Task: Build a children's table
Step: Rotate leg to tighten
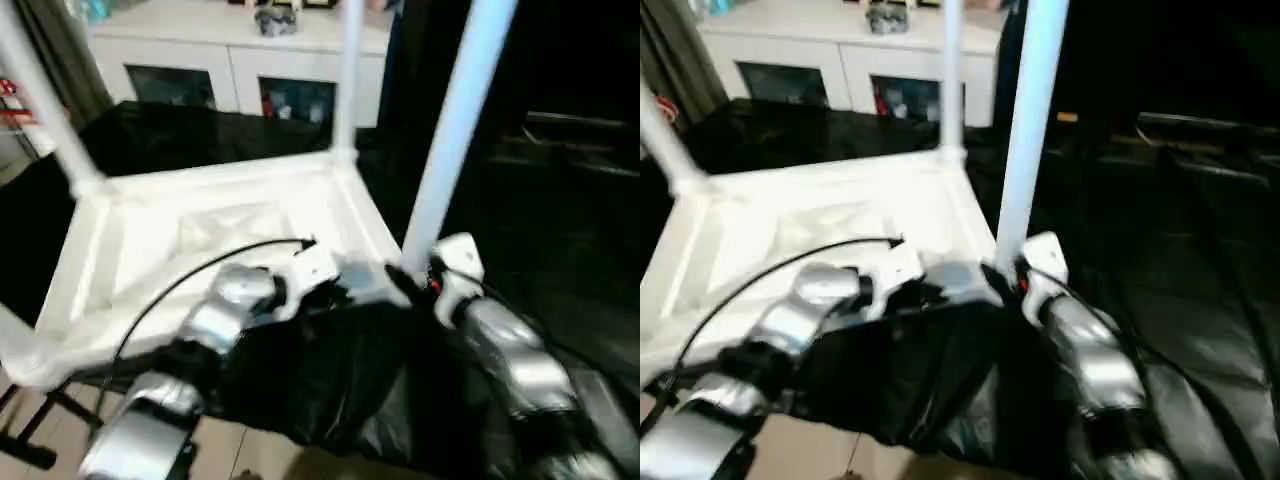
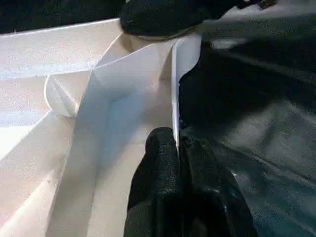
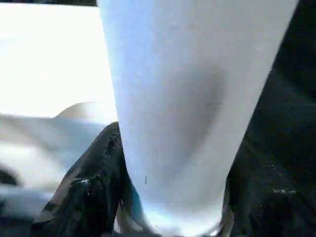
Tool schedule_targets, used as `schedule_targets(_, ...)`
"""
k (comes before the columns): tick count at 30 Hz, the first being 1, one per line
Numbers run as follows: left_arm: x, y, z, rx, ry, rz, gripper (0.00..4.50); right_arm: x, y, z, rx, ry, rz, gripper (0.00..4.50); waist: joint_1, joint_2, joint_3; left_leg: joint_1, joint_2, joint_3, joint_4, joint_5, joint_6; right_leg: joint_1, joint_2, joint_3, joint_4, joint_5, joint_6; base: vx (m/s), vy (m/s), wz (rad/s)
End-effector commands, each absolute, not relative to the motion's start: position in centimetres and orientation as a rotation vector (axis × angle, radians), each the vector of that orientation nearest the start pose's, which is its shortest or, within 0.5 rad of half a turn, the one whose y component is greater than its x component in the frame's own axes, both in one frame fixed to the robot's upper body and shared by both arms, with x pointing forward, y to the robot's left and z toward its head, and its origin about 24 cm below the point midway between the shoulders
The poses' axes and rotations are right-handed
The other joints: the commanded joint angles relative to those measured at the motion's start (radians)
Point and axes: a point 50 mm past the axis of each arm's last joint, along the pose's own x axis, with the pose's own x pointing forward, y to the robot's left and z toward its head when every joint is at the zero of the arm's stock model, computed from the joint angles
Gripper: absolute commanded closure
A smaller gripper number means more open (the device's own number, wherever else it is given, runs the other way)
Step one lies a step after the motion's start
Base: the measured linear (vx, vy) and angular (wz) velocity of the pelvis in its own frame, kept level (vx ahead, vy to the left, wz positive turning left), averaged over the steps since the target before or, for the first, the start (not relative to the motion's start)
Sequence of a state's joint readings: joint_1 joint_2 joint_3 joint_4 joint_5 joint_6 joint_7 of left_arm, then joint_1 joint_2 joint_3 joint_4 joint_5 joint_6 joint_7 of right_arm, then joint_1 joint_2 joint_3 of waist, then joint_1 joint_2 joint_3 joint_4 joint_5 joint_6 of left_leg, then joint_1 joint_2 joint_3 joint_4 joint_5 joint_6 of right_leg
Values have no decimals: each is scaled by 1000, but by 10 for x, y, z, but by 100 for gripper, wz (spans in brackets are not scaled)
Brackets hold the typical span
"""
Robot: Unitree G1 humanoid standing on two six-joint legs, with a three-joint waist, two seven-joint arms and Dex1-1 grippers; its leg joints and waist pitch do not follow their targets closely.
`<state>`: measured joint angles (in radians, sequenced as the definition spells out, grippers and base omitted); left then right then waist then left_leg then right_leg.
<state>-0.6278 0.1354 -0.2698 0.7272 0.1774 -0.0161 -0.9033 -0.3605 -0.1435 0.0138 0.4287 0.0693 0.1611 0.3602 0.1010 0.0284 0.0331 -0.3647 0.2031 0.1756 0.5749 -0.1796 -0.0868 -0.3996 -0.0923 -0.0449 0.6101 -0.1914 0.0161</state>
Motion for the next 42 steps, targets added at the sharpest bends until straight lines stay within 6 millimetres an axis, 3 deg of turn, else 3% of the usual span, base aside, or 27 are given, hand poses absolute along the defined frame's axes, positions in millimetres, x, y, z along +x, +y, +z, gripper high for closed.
schedule_targets(1, 313, 18, 57, 428, 142, -1335, 450, 306, -107, 3, -88, 363, 498, 159, 2, -16, -45, 3, 15, -7, -77, -274, 3, 35, -47, 29, -97, -357, -139, 0, 0, 0)
schedule_targets(4, 312, 17, 58, 414, 138, -1342, 450, 310, -104, 7, -65, 337, 501, 121, 1, -14, -47, 0, 15, -5, -74, -257, 13, 37, -45, 30, -91, -293, -155, 0, 0, 0)
schedule_targets(6, 311, 20, 58, 410, 133, -1360, 450, 310, -104, 10, -53, 326, 526, 101, 6, -13, -51, 6, 16, -2, -69, -238, 21, 35, -44, 32, -88, -244, -170, 0, 0, 0)
schedule_targets(11, 310, 33, 57, 430, 145, -1406, 450, 307, -112, 14, -114, 294, 604, 55, 11, -14, -53, -2, 15, -2, -66, -192, 44, 45, -42, 29, -74, -129, -195, 0, 0, 0)
schedule_targets(18, 312, 55, 57, 467, 170, -1462, 450, 290, -129, 26, -176, 232, 870, 55, 16, -12, -49, 0, 18, -2, -68, -235, 56, 46, -43, 30, -80, -173, -195, 0, 0, 0)
schedule_targets(27, 312, 85, 63, 496, 205, -1566, 450, 260, -156, 39, -201, 283, 1225, 55, 35, -14, -50, -1, 25, 1, -63, -216, 84, 46, -44, 29, -72, -132, -228, 0, 0, 0)
schedule_targets(32, 310, 93, 62, 505, 224, -1597, 450, 256, -163, 41, -218, 314, 1287, 55, 44, -17, -50, 1, 26, 0, -63, -215, 75, 46, -45, 29, -71, -141, -234, 0, 0, 0)
schedule_targets(36, 307, 102, 62, 507, 250, -1632, 450, 254, -170, 45, -223, 340, 1333, 107, 46, -17, -51, 1, 27, 1, -60, -200, 81, 45, -45, 29, -67, -112, -242, 0, 0, 0)
schedule_targets(42, 306, 105, 61, 504, 253, -1649, 450, 252, -170, 47, -216, 347, 1355, 143, 48, -16, -51, 2, 27, 0, -61, -203, 76, 46, -45, 28, -66, -116, -248, 0, 0, 0)
